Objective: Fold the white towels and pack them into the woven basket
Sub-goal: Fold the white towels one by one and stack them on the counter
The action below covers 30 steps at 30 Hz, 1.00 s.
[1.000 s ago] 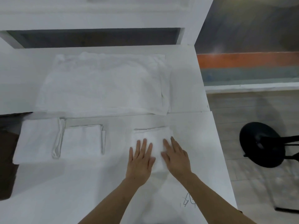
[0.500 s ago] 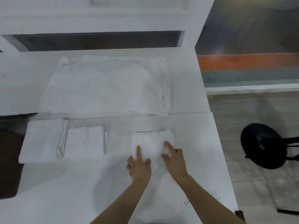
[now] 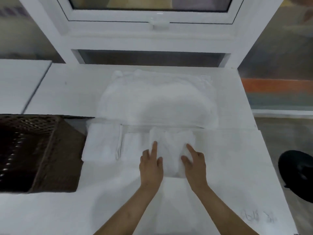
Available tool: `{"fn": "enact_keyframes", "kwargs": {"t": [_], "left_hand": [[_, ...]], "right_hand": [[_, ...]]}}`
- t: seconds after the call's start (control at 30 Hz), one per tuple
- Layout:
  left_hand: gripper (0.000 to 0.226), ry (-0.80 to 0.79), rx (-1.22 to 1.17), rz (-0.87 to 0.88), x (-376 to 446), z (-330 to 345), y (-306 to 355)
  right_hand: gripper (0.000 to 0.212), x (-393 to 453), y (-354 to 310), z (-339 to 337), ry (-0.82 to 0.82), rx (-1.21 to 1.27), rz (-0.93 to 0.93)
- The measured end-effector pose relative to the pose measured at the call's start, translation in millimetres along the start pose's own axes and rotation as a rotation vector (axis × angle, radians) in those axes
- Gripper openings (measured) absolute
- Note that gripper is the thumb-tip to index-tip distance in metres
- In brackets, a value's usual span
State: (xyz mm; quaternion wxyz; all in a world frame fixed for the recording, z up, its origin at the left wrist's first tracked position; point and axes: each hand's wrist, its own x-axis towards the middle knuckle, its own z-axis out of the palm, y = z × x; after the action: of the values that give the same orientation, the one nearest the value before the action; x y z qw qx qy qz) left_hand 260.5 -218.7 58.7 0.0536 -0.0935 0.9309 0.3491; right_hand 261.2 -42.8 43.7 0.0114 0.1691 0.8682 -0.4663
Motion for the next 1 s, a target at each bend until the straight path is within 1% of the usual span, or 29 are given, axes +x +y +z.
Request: {"fn": "enact_keyframes", "kwargs": {"t": [0.1,0.2,0.37,0.47,0.57,0.63,0.7,0.77,0.83,0.9,1.0], "left_hand": [[0.063,0.058,-0.062,-0.062,9.5,-53.5,-48.9],[0.062,0.086,-0.053,-0.101,21.8,-101.6,-95.0],[0.062,0.126,0.045,-0.17,58.3,-167.8,-155.2],[0.062,0.154,0.109,-0.175,82.4,-191.5,-174.8],[0.063,0.183,0.282,-0.182,99.1,-192.4,-192.7],[0.065,0.121,0.458,-0.171,102.6,-180.5,-204.2],[0.063,0.021,0.593,-0.129,102.0,-164.8,-213.0],[0.058,-0.046,0.601,-0.11,104.0,-154.5,-220.3],[0.056,-0.042,0.543,-0.082,105.1,-150.4,-229.1],[0.06,-0.017,0.513,-0.033,102.0,-146.3,-238.8],[0.062,-0.07,0.477,-0.017,96.7,-137.2,-252.4]], "right_hand": [[0.053,-8.6,-41.7,55.0,-0.067,0.005,-0.089],[0.052,-13.6,-82.0,107.7,-0.149,0.023,-0.128],[0.051,-10.4,-141.6,179.2,-0.269,-0.006,-0.181],[0.051,-2.8,-168.8,210.5,-0.277,-0.006,-0.174],[0.053,7.3,-178.5,236.7,-0.319,-0.062,-0.176],[0.057,10.4,-170.6,251.7,-0.417,-0.169,-0.182],[0.057,9.8,-156.7,260.8,-0.495,-0.262,-0.186],[0.054,9.7,-145.0,264.0,-0.498,-0.341,-0.249],[0.054,12.2,-139.1,263.9,-0.467,-0.448,-0.363],[0.057,15.7,-137.5,262.8,-0.441,-0.574,-0.454],[0.064,17.6,-136.4,262.0,-0.452,-0.704,-0.555]]}}
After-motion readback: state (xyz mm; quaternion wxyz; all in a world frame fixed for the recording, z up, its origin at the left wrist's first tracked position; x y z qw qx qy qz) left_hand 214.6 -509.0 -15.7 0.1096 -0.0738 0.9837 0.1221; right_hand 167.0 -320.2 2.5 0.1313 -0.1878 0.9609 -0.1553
